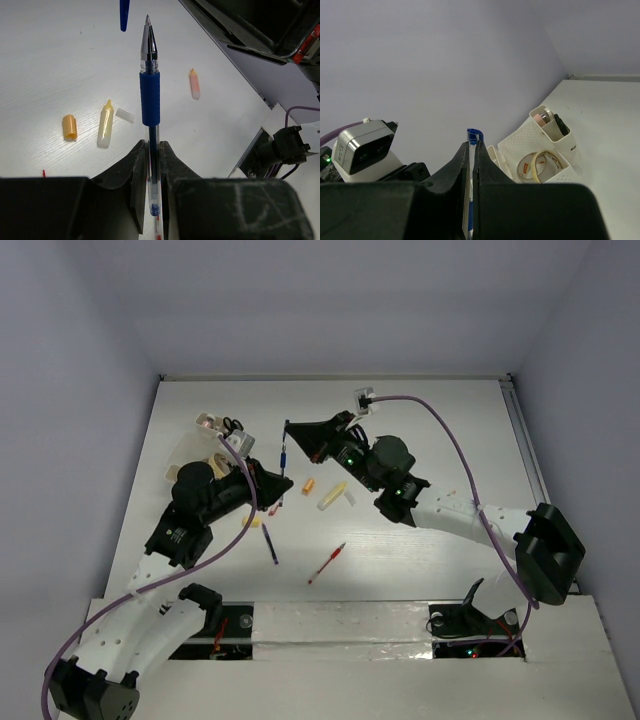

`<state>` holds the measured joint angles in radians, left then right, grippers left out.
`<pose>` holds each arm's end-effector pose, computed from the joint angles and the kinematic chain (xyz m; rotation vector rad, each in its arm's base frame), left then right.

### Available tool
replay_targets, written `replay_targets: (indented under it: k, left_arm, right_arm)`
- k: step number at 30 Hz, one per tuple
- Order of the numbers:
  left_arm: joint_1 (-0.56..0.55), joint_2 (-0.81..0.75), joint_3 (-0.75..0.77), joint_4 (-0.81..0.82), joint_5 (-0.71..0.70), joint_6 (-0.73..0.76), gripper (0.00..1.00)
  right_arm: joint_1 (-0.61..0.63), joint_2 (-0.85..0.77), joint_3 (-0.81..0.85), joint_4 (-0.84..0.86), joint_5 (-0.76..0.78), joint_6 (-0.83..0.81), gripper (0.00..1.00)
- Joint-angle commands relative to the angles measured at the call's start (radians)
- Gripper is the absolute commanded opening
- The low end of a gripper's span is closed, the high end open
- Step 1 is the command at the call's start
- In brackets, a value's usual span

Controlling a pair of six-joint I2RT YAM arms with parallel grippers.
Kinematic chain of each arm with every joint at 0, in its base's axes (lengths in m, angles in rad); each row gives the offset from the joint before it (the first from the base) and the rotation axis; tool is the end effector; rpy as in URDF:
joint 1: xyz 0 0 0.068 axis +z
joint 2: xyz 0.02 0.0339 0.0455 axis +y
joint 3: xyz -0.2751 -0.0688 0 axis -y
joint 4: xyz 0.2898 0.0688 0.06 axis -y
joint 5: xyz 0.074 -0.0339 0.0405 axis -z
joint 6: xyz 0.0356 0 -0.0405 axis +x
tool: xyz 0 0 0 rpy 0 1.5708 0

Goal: Sort the stationery into containers
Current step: Close the pen cap on the pen.

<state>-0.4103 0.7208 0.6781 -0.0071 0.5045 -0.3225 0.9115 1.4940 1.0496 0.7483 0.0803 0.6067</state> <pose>0.1861 -0.0997 0.3374 0.4780 1.6354 -0.9622 0.2417 0.3072 0.3501 -0.1340 1.3663 1.2447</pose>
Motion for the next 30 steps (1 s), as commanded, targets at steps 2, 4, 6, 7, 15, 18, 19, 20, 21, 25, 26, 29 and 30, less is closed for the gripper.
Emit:
replay_targets:
  k: [2, 4, 6, 7, 15, 18, 19, 20, 21, 25, 26, 29, 30]
  left_arm:
    - [0.007, -0.003, 0.006, 0.022, -0.012, 0.011, 0.0]
    - [0.007, -0.003, 0.008, 0.019, -0.018, 0.013, 0.0]
    - [0.007, -0.001, 0.008, 0.021, -0.018, 0.013, 0.0]
    - [0.007, 0.0, 0.008, 0.019, -0.017, 0.013, 0.0]
    - [0.016, -0.006, 0.008, 0.021, -0.023, 0.011, 0.0]
    - [0.016, -0.009, 0.008, 0.022, -0.023, 0.01, 0.0]
    - [0.025, -0.011, 0.006, 0.024, -0.021, 0.01, 0.0]
    - [0.025, -0.008, 0.006, 0.024, -0.021, 0.01, 0.0]
    - [0.025, -0.006, 0.006, 0.024, -0.02, 0.01, 0.0]
    - [0.025, 0.0, 0.006, 0.025, -0.014, 0.01, 0.0]
    - [0.025, 0.0, 0.006, 0.025, -0.012, 0.01, 0.0]
    - [0.025, 0.005, 0.005, 0.025, -0.004, 0.01, 0.0]
    - [0.025, 0.006, 0.003, 0.025, -0.003, 0.008, 0.0]
  right_arm:
    - [0.007, -0.011, 0.006, 0.04, -0.025, 0.005, 0.0]
    - [0.007, -0.015, 0.004, 0.039, -0.027, 0.007, 0.0]
    - [0.007, -0.015, 0.004, 0.033, -0.034, 0.007, 0.0]
    - [0.007, -0.017, 0.003, 0.033, -0.034, 0.007, 0.0]
    - [0.007, -0.028, -0.016, 0.026, -0.043, 0.013, 0.0]
    - [0.007, -0.031, -0.023, 0.026, -0.048, 0.013, 0.0]
    - [0.007, -0.031, -0.025, 0.025, -0.048, 0.013, 0.0]
    - [0.007, -0.029, -0.022, 0.019, -0.053, 0.015, 0.0]
    - [0.007, -0.029, -0.02, 0.017, -0.057, 0.015, 0.0]
    - [0.007, -0.021, -0.014, 0.011, -0.071, 0.019, 0.0]
    - [0.007, -0.021, -0.013, 0.013, -0.074, 0.019, 0.0]
    - [0.007, -0.026, -0.007, 0.016, -0.062, 0.016, 0.0]
    - [0.007, -0.029, -0.005, 0.016, -0.057, 0.015, 0.0]
